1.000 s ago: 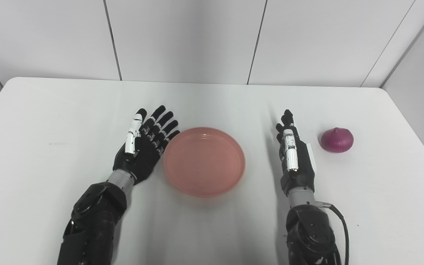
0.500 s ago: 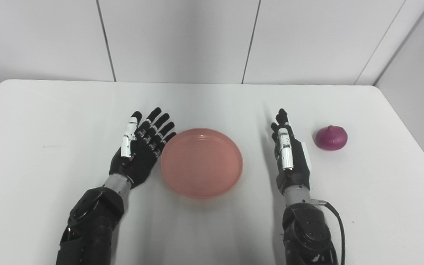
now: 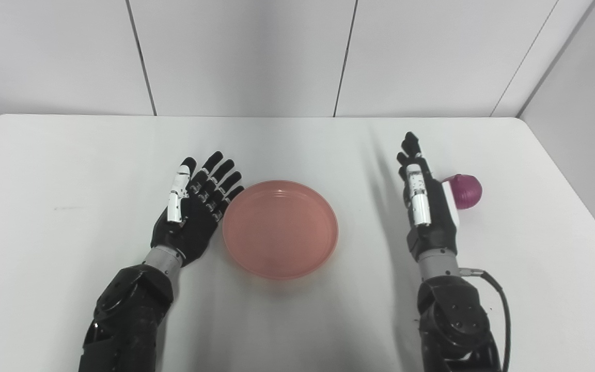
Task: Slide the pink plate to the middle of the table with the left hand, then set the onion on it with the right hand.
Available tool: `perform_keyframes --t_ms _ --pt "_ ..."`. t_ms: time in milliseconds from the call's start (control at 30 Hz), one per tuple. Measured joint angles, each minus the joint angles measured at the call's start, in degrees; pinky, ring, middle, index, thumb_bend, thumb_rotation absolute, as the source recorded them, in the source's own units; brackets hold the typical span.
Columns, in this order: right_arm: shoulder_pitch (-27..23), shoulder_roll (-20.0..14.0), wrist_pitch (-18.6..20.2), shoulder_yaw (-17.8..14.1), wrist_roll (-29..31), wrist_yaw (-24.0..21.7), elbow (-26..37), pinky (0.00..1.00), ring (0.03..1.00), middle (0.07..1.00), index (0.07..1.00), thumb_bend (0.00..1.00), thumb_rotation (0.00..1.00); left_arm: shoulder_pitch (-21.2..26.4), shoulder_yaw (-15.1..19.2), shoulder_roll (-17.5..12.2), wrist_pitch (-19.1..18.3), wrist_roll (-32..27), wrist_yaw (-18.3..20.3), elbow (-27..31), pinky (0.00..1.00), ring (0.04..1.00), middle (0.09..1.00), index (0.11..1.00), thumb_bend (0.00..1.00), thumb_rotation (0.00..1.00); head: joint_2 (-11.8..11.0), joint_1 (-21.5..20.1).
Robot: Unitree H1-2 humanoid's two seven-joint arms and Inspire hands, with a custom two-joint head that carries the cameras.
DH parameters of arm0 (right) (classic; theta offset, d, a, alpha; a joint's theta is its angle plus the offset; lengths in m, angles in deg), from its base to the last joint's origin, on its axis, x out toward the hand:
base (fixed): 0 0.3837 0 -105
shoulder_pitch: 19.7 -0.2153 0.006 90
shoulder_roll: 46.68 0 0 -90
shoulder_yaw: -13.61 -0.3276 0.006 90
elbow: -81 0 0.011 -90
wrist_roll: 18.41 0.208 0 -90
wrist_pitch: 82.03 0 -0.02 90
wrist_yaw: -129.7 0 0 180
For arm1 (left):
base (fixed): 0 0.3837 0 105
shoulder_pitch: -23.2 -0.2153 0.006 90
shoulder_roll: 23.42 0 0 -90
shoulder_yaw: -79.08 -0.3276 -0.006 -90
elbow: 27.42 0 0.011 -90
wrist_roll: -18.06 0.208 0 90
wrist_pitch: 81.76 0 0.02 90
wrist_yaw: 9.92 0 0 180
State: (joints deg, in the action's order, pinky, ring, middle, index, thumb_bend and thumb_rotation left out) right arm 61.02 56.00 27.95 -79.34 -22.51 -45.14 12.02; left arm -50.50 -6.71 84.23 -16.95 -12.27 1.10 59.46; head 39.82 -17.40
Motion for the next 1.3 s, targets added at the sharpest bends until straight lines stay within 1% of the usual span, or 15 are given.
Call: perform_keyframes --t_ms 100,167,367,567,600,667,733,767,800,833,933,1000,1033,1167,1300 --pt "-1.1 -1.9 0.61 -0.13 -1.04 -0.71 0.75 1.0 0.963 0.971 0.961 0.3 1.0 0.0 0.05 -0.02 0.02 0.1 0.22 -0.03 0.93 0.947 0.953 0.934 0.43 1.0 -0.09 -1.06" --pt "-1.71 -3.12 1.56 -0.28 -1.78 -1.01 1.53 0.97 0.949 0.959 0.949 0.32 1.0 0.01 0.22 -0.02 0.02 0.07 0.37 -0.1 0.94 0.945 0.95 0.933 0.43 1.0 -0.35 -3.25" --pt "-3.48 -6.97 1.75 -1.62 -4.94 -1.01 2.22 0.92 0.922 0.93 0.924 0.34 1.0 0.1 0.86 -0.18 0.17 -0.4 1.6 -0.88 0.96 0.957 0.966 0.949 0.43 1.0 -0.97 -5.63" --pt "-3.78 -8.1 3.12 -2.07 -10.52 -0.46 2.31 0.88 0.911 0.926 0.921 0.38 1.0 0.62 1.32 -0.44 1.46 -0.89 3.37 -2.59 0.95 0.952 0.961 0.945 0.43 1.0 -1.49 -6.59" --pt "-3.83 -8.45 3.35 -2.03 -11.82 -0.51 2.4 0.87 0.911 0.93 0.927 0.44 0.99 0.71 1.42 -0.45 1.59 -0.91 3.62 -2.87 0.95 0.949 0.96 0.944 0.43 1.0 -1.67 -6.95" --pt "-4.03 -10.04 3.85 -1.66 -15.1 -0.76 2.48 0.86 0.906 0.922 0.917 0.52 0.94 0.88 1.61 -0.45 1.78 -1.3 3.98 -3.4 0.95 0.95 0.962 0.946 0.43 1.0 -1.76 -7.21" --pt "-4.62 -12.48 4.17 -1.35 -18.35 -1.03 2.49 0.85 0.903 0.922 0.917 0.55 0.9 1.01 1.89 -0.47 1.88 -1.81 4.43 -3.83 0.95 0.952 0.963 0.949 0.43 1.0 -1.85 -7.3" --pt "-5.02 -13.59 4.65 -1.38 -20.16 -1.1 2.54 0.84 0.898 0.92 0.916 0.57 0.85 1.01 2.01 -0.53 1.92 -1.98 4.61 -3.91 0.95 0.952 0.962 0.949 0.43 1.0 -1.85 -7.3" --pt "-5.32 -14.33 5.08 -1.51 -21.29 -1.17 2.62 0.81 0.884 0.912 0.915 0.61 0.76 1.01 2.1 -0.54 1.94 -2.03 4.7 -3.94 0.95 0.951 0.961 0.949 0.43 1.0 -1.85 -7.3" --pt "-5.59 -14.85 5.74 -1.67 -22.52 -1.48 2.87 0.8 0.876 0.907 0.915 0.64 0.73 1.01 2.21 -0.54 1.98 -2.04 4.84 -4.02 0.95 0.95 0.961 0.949 0.43 1.0 -2.02 -7.39" --pt "-5.66 -15.22 6.7 -2.44 -26.45 -3.18 3.53 0.77 0.86 0.893 0.916 0.77 0.53 1.02 2.22 -0.53 2.11 -2.04 4.88 -4.09 0.96 0.95 0.96 0.947 0.43 1.0 -2.2 -7.65" --pt "-5.66 -14.99 6.86 -3.55 -29.67 -4.85 3.54 0.75 0.853 0.886 0.915 0.81 0.48 1.06 2.25 -0.51 2.14 -2.08 4.89 -4.2 0.96 0.949 0.958 0.946 0.43 1.0 -2.46 -8.09" --pt "-5.66 -14.93 6.87 -4.12 -31.83 -5.76 3.54 0.75 0.853 0.886 0.915 0.86 0.45 1.11 2.39 -0.5 2.14 -2.13 4.9 -4.29 0.96 0.95 0.958 0.947 0.43 1.0 -2.46 -8.09" --pt "-5.67 -15.07 6.89 -6.12 -37.23 -7.94 3.25 0.73 0.863 0.904 0.936 0.97 0.42 1.31 2.72 -0.37 2.13 -2.31 4.99 -4.7 0.96 0.951 0.96 0.948 0.44 1.0 -2.64 -8.09" --pt "-5.62 -16.46 6.9 -6.2 -39.07 -8.38 1.98 0.75 0.88 0.928 0.954 1.0 0.42 1.51 2.88 -0.31 2.14 -2.53 4.99 -5.01 0.96 0.949 0.957 0.945 0.44 1.0 -2.64 -8.0"
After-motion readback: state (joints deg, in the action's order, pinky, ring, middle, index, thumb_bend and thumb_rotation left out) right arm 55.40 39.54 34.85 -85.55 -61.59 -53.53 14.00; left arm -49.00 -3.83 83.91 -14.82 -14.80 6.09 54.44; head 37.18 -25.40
